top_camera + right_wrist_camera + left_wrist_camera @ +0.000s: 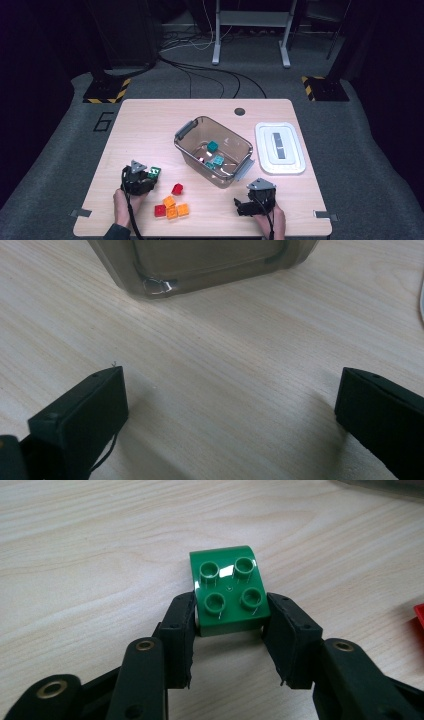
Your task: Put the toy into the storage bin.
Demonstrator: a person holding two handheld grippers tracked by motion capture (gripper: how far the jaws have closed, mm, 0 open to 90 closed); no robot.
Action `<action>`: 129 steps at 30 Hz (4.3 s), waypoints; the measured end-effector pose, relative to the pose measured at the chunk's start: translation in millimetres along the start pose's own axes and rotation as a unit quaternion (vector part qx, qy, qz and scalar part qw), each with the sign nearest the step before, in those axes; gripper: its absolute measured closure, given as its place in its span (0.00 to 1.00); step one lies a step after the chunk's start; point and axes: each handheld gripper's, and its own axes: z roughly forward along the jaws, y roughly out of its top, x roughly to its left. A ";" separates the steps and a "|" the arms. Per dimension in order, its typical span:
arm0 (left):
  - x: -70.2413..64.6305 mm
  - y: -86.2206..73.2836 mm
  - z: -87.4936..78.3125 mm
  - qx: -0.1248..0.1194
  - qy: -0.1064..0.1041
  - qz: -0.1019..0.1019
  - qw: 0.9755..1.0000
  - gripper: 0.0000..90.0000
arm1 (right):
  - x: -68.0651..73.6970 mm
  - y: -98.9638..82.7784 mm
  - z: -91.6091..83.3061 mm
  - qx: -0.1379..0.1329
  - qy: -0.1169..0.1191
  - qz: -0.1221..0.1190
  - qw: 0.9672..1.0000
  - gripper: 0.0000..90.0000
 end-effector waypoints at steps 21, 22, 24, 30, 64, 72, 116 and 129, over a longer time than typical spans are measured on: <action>0.9 11.6 11.2 -0.002 -0.007 0.006 1.000 0.65 | 0.0 0.0 0.0 0.000 0.000 0.000 1.000 0.00; 1.2 12.0 10.9 0.001 -0.012 0.009 1.000 0.65 | 0.0 0.0 0.0 0.000 0.000 0.000 1.000 0.00; 1.8 12.4 10.2 0.000 -0.013 0.012 1.000 0.65 | 0.0 0.0 0.0 0.000 0.000 0.000 1.000 0.00; 3.2 17.5 1.2 -0.010 -0.032 0.018 0.999 0.65 | 0.0 0.0 0.0 0.000 0.000 0.000 1.000 0.00; -15.0 87.3 -52.7 -0.055 -0.090 0.080 0.991 0.65 | -0.4 -0.2 -0.1 0.000 -0.005 0.006 1.000 0.00; -17.2 103.4 -62.2 -0.066 -0.096 0.089 0.989 0.65 | -0.4 -0.1 -0.1 0.000 -0.005 0.006 1.000 0.00; -61.7 200.0 -44.0 -0.057 -0.126 0.161 0.977 0.65 | -0.2 -0.1 0.0 -0.001 -0.005 0.008 1.000 0.00; -64.6 198.0 -17.9 -0.027 -0.133 0.156 0.978 0.65 | -0.5 -0.2 -0.1 0.000 -0.005 0.005 1.000 0.00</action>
